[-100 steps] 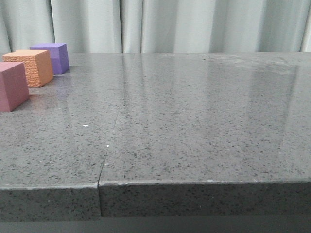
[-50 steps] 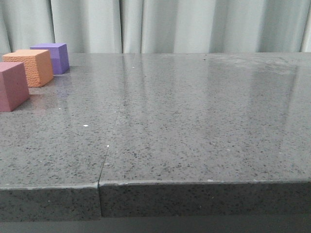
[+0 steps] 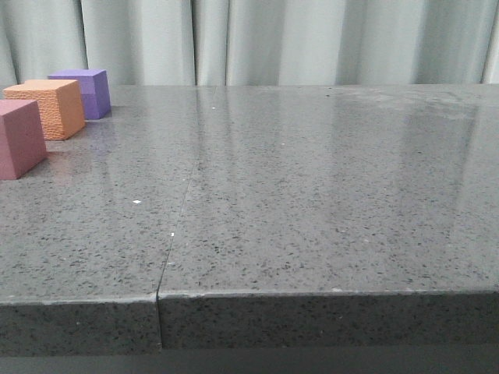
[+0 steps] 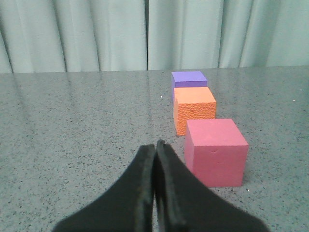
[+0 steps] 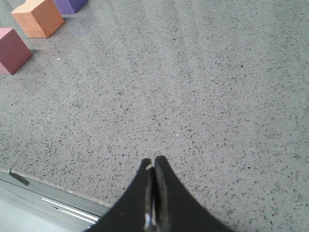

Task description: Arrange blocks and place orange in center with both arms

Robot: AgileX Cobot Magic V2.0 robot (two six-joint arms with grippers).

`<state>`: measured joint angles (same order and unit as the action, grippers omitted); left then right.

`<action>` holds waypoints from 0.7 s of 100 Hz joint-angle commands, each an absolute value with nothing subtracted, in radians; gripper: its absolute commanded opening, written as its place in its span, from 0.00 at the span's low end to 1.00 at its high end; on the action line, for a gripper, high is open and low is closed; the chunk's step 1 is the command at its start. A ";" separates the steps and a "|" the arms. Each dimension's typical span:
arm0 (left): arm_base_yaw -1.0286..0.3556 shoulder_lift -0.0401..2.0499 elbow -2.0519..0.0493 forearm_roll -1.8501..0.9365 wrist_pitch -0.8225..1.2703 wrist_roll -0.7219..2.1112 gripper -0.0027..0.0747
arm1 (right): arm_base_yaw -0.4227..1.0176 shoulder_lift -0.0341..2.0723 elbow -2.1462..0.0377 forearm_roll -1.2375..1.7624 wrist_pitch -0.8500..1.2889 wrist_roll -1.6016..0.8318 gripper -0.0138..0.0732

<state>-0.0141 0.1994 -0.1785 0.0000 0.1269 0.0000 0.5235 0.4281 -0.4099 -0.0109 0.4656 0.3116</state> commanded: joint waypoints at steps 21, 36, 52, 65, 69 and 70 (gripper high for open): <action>-0.010 0.032 -0.058 -0.027 -0.036 0.000 0.01 | 0.526 0.430 -0.434 -0.020 0.399 0.303 0.08; -0.009 -0.038 -0.008 -0.027 -0.030 0.000 0.01 | 0.526 0.430 -0.434 -0.020 0.399 0.303 0.08; 0.000 -0.033 0.039 -0.027 -0.065 0.000 0.01 | 0.526 0.431 -0.434 -0.020 0.400 0.303 0.08; 0.000 -0.033 0.042 -0.027 -0.047 0.000 0.01 | 0.526 0.431 -0.434 -0.020 0.398 0.303 0.08; 0.000 -0.033 0.042 -0.029 -0.047 0.000 0.01 | 0.526 0.431 -0.434 -0.020 0.398 0.303 0.08; 0.000 -0.033 0.042 -0.030 -0.047 0.000 0.01 | 0.526 0.431 -0.434 -0.020 0.398 0.303 0.08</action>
<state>0.0000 -0.0063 0.0000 -0.0185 0.0338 0.0000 0.5235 0.4265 -0.4099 -0.0109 0.4680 0.3116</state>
